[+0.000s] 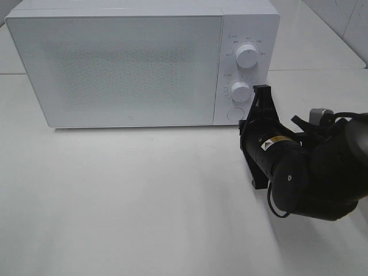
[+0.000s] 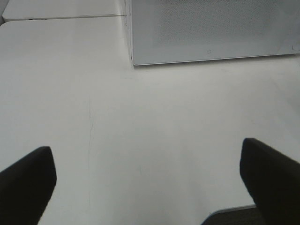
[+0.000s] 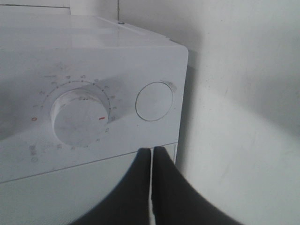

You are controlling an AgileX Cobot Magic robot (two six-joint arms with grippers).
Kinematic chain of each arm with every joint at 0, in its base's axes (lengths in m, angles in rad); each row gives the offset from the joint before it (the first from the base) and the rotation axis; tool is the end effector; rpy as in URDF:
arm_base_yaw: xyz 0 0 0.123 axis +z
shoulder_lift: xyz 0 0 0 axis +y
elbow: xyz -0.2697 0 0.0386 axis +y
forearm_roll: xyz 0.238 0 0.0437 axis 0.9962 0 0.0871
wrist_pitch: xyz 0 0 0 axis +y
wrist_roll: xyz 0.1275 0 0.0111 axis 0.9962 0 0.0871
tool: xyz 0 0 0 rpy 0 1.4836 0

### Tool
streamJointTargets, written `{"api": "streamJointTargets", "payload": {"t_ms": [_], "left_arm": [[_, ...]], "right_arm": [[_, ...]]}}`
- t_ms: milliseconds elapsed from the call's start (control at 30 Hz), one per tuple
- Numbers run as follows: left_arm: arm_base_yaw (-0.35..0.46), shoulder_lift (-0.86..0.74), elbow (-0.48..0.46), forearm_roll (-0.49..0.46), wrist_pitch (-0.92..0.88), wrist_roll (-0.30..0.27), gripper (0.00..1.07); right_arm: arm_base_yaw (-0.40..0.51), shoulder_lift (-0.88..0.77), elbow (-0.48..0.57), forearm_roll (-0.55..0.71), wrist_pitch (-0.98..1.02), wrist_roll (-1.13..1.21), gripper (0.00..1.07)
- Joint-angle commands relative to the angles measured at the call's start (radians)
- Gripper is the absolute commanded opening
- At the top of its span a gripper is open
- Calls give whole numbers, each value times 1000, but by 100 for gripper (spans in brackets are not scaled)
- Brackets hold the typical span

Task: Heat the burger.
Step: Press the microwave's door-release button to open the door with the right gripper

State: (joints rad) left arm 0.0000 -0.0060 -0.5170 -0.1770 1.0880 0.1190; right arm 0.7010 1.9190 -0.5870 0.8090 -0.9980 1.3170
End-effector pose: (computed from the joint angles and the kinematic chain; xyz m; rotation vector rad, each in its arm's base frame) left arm 0.0270 -0.0200 0.2593 0.1347 2.0342 -0.1372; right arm 0.2944 0.1467 0.1005 1.4445 1.4558 1.0298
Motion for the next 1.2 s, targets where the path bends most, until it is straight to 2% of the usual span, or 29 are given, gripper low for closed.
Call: {"api": "streamJointTargets", "payload": {"t_ms": [33,700,1200], "left_arm": [[-2,-16,0,-4,-15,2,100],[-2,-16,0,-4,-15,2,100],[-2,-16,0,-4,-15,2,100]], "right_arm": [[-33,18,-31,-42,35,9,0],[-120,145,-208,-81,106,9,0],[-164,207,-292,-64,139,-25,0]]}}
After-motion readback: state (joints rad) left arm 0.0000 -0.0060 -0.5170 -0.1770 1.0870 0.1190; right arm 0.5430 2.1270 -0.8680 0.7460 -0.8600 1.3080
